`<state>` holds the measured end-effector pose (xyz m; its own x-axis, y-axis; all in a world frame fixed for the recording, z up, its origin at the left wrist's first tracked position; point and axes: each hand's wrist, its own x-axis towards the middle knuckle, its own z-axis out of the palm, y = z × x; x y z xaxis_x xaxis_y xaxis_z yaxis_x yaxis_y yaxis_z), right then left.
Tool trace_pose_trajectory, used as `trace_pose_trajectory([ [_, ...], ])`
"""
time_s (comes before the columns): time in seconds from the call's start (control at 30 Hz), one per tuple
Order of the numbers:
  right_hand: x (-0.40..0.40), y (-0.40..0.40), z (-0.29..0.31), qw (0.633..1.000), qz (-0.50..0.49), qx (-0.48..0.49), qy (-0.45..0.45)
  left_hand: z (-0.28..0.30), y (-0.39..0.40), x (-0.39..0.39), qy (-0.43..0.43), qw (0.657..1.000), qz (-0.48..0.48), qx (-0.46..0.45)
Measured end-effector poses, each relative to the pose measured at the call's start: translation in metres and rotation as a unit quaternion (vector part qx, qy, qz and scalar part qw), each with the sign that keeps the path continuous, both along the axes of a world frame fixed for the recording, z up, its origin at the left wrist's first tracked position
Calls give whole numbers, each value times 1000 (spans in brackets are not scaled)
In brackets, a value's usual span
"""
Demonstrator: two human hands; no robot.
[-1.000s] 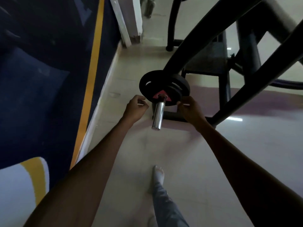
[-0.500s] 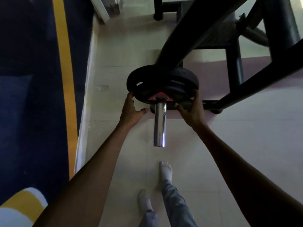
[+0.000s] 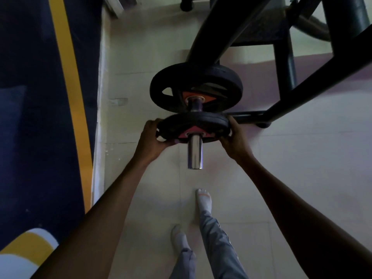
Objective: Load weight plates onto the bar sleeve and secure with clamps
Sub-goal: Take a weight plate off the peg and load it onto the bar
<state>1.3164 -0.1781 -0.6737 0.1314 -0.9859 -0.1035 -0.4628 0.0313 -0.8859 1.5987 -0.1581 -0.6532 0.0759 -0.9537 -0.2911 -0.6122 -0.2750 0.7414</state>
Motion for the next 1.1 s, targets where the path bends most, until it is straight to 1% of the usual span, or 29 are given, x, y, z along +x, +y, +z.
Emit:
trace_pose_trajectory([
  [0.13,-9,35,1,998,38,3,51,-2,46,-5,32,999,-2,36],
  [0.23,-9,64,4,996,38,8,75,-1,72,-10,32,998,6,55],
  [0.33,-6,89,11,997,22,23,68,7,95,-9,26,997,1,68],
  [0.47,-10,144,24,997,10,40,63,20,143,-11,9,997,-19,71],
  [0.6,-22,208,52,998,-5,52,34,47,204,-18,40,997,-24,62],
  [0.7,-35,254,90,999,-33,26,3,90,233,-29,59,996,-52,46],
  [0.77,-48,283,122,998,-61,8,-34,127,250,-39,65,995,-73,24],
  [0.83,-66,310,166,994,-91,-12,-66,170,266,-55,69,993,-92,-23],
  [0.9,-78,323,207,987,-120,-31,-103,205,271,-71,92,990,-101,-43],
  [1.0,-109,350,283,972,-166,-79,-149,274,281,-114,113,978,-130,-120],
  [1.1,-142,370,346,954,-196,-133,-182,327,281,-158,133,955,-155,-213],
])
